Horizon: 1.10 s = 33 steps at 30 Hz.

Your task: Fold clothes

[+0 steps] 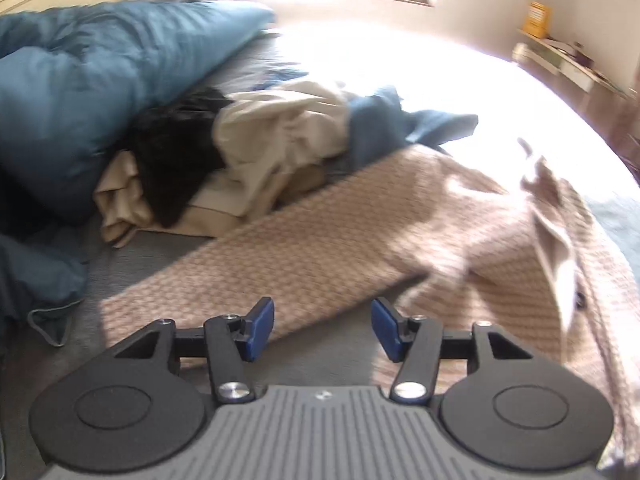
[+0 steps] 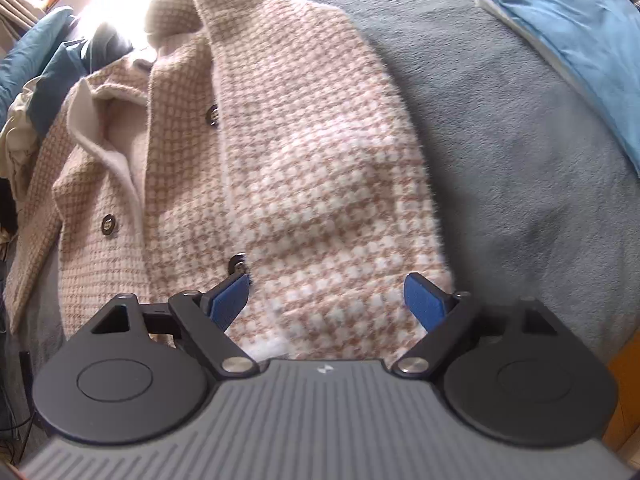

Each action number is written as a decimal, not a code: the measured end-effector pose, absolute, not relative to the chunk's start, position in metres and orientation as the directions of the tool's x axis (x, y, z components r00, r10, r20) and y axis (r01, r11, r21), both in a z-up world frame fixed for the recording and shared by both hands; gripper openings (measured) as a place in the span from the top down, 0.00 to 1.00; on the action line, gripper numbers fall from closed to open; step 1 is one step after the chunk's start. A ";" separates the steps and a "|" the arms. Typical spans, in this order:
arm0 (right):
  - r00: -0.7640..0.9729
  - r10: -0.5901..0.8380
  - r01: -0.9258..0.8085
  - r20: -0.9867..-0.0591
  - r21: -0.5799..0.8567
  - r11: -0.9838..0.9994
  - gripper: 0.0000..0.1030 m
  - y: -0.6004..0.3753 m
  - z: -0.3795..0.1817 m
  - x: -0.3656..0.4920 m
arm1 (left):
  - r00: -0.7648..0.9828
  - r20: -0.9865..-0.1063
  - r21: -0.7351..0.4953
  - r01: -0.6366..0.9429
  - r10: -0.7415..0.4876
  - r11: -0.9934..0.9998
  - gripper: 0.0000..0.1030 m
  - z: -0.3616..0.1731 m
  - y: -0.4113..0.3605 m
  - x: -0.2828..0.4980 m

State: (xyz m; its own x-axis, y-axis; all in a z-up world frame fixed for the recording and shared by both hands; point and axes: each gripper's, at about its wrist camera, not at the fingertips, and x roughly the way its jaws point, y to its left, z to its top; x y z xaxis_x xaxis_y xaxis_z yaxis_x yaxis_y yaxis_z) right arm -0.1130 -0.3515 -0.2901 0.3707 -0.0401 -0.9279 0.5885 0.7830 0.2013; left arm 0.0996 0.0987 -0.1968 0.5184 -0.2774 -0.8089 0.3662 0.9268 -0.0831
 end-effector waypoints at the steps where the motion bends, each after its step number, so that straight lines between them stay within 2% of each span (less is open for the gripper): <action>1: 0.357 -0.063 0.598 -0.932 0.176 0.782 0.17 -0.359 -0.293 -0.114 | 0.484 -0.812 -0.116 0.412 -0.325 0.904 0.43 -0.199 0.082 0.091; 4: 0.340 -0.098 0.563 -0.935 0.119 0.818 0.17 -0.365 -0.298 -0.108 | 0.361 -0.833 -0.209 0.496 -0.419 0.843 0.43 -0.215 0.032 0.066; 8: 0.361 -0.116 0.306 -0.925 0.000 0.952 0.16 -0.323 -0.303 -0.090 | 0.228 -0.850 -0.292 0.545 -0.474 0.786 0.43 -0.238 -0.022 0.037; 11: 0.366 -0.175 0.101 -0.914 -0.148 0.984 0.16 -0.286 -0.322 -0.075 | 0.163 -0.866 -0.305 0.577 -0.473 0.758 0.43 -0.253 -0.051 0.017; 13: 0.351 -0.223 0.025 -0.909 -0.229 0.973 0.18 -0.276 -0.340 -0.066 | 0.132 -0.879 -0.301 0.592 -0.459 0.747 0.43 -0.262 -0.066 0.006; 16: 0.330 -0.250 0.001 -0.910 -0.265 0.964 0.29 -0.282 -0.351 -0.060 | 0.105 -0.908 -0.263 0.612 -0.406 0.746 0.43 -0.271 -0.083 -0.003; 18: 0.335 -0.232 0.028 -0.913 -0.236 0.971 0.45 -0.292 -0.343 -0.061 | 0.091 -0.921 -0.243 0.625 -0.378 0.742 0.43 -0.278 -0.091 -0.006; 19: 0.333 -0.227 0.039 -0.915 -0.227 0.973 0.62 -0.297 -0.338 -0.061 | 0.084 -0.926 -0.238 0.628 -0.369 0.741 0.43 -0.280 -0.095 -0.007; 20: 0.330 -0.220 0.048 -0.918 -0.217 0.975 0.73 -0.302 -0.333 -0.061 | 0.079 -0.929 -0.235 0.631 -0.362 0.740 0.43 -0.282 -0.099 -0.007; 22: 0.333 -0.204 0.061 -0.921 -0.195 0.979 0.86 -0.312 -0.323 -0.059 | 0.069 -0.933 -0.232 0.632 -0.352 0.739 0.43 -0.285 -0.107 -0.007; 33: 0.399 -0.183 0.147 -0.899 -0.134 0.980 0.92 -0.368 -0.262 -0.057 | 0.026 -0.935 -0.273 0.582 -0.353 0.766 0.43 -0.293 -0.140 0.003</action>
